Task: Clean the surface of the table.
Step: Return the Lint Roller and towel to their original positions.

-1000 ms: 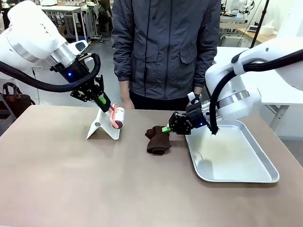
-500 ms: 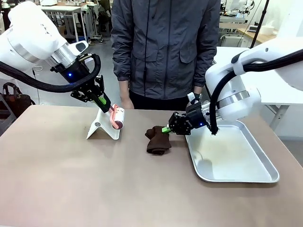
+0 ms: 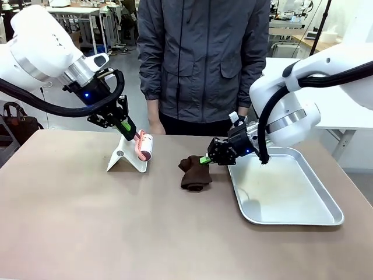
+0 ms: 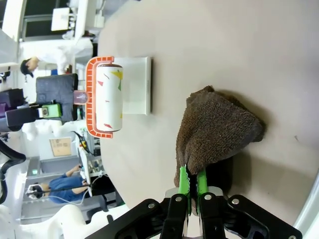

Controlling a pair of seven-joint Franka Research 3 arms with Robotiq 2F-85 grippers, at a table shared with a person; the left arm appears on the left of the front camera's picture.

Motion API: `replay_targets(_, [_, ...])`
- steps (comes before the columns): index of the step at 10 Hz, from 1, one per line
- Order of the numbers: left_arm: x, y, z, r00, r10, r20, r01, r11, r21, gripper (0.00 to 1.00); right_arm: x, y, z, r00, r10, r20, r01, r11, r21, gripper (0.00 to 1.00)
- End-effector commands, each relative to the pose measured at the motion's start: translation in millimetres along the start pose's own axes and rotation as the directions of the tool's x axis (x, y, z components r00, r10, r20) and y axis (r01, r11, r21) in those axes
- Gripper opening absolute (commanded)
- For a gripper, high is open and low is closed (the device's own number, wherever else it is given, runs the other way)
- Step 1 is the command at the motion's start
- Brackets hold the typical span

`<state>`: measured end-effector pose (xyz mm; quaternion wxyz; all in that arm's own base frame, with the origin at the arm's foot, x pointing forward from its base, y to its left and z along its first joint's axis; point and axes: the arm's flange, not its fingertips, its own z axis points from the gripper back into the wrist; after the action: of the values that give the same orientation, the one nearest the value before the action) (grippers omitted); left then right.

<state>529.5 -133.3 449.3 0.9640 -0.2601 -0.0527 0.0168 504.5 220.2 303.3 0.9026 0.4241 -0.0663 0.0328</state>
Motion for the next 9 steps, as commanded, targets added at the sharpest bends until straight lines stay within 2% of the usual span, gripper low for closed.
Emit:
replay_targets(1, [1.1,4.4,-8.8,1.000,-0.013,0.004,0.013,1.000,-0.011,0.19,5.5,14.8,-1.9,1.000,-0.007,-0.019,0.006,0.998,-0.063,0.06])
replay_targets(6, [12.5,10.8,-21.5,0.999,0.035,-0.007,-0.035,0.999,-0.010,0.19,7.7,22.2,-21.1,0.997,0.043,-0.068,-0.047,0.997,-0.069,0.06])
replay_targets(9, [19.7,15.9,-28.2,0.997,0.080,0.013,-0.080,0.997,0.003,0.19,7.7,19.9,-22.8,0.996,0.033,-0.089,-0.037,0.998,-0.045,0.06])
